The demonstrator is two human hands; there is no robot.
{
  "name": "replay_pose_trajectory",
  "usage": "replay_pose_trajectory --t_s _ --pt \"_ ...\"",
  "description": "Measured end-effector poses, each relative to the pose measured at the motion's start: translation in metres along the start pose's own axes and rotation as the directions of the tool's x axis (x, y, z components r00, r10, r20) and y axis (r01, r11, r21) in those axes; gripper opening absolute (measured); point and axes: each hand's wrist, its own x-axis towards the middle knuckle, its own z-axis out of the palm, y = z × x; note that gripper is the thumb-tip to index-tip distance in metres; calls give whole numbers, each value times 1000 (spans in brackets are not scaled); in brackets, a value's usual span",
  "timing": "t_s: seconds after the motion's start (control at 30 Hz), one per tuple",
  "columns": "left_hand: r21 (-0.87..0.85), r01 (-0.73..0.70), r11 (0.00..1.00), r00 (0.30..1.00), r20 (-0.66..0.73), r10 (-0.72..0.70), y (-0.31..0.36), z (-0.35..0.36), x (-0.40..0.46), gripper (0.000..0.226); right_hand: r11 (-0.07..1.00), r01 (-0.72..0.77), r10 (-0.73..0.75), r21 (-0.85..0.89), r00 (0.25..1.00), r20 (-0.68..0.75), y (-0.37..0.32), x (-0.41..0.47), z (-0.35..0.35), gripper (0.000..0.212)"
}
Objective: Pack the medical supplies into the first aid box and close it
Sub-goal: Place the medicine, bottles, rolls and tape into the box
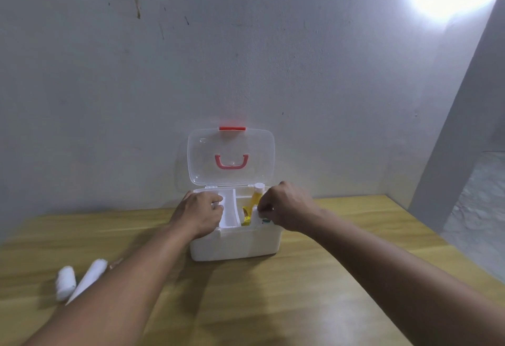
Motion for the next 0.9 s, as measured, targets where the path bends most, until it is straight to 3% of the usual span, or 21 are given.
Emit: replay_pose_trajectory --t_s 0.9 --pt "-71 2 997 1000 -6 -3 10 -15 -3 43 998 3 -1 69 999 -34 4 -10 -11 23"
